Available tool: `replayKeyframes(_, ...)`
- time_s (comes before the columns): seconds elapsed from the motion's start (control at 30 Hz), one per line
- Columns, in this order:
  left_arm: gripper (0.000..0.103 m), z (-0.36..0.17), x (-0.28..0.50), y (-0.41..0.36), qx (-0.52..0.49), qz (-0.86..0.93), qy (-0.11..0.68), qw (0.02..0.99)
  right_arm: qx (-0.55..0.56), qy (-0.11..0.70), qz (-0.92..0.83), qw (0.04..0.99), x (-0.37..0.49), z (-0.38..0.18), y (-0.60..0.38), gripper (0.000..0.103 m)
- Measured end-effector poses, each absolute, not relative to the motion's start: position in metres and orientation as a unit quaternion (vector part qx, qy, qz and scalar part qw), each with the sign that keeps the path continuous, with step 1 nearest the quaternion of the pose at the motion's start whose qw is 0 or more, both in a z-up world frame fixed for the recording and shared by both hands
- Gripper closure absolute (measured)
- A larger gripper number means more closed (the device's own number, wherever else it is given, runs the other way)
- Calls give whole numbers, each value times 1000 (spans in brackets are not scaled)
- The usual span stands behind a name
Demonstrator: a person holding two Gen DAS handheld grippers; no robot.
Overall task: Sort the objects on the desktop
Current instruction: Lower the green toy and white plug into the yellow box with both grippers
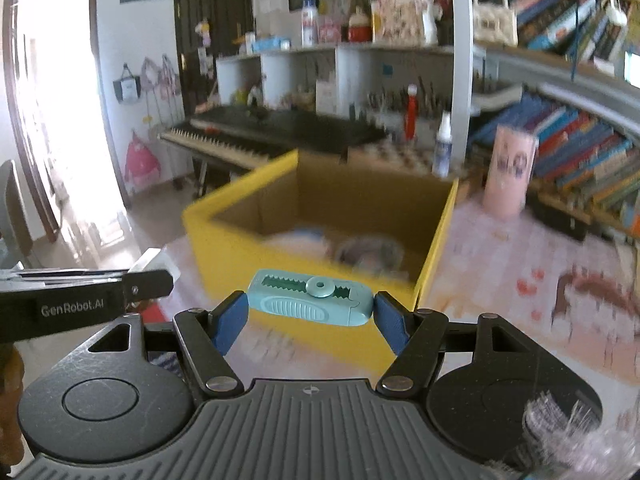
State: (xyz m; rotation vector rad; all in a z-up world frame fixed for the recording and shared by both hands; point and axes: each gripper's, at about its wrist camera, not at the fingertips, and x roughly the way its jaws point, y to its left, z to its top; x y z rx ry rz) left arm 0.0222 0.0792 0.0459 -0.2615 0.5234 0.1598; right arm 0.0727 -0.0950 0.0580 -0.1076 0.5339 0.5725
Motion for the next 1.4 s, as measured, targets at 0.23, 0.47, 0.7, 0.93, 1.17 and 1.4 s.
replayKeyframes(0.23,78,60,74,68,-112,87,229,963,-52,233,274,932,134,75,-105,36)
replayKeyframes(0.47,78,55,115,51,-90,80,239,963,-65,227,273,933,183,79,-117,36)
replayKeyframes(0.7,78,39,145,37,-67,74,276,956,-85,240,281,925,220,71,-116,36)
replayKeyframes(0.93,78,23,168,26,-46,63,324,943,-112,269,323,900,250,59,-98,36)
replayKeyframes(1.17,78,10,179,19,-35,56,358,931,-145,306,369,866,276,47,-76,36)
replayKeyframes(1.4,77,6,183,12,-28,47,365,929,-197,334,403,829,287,34,-55,36)
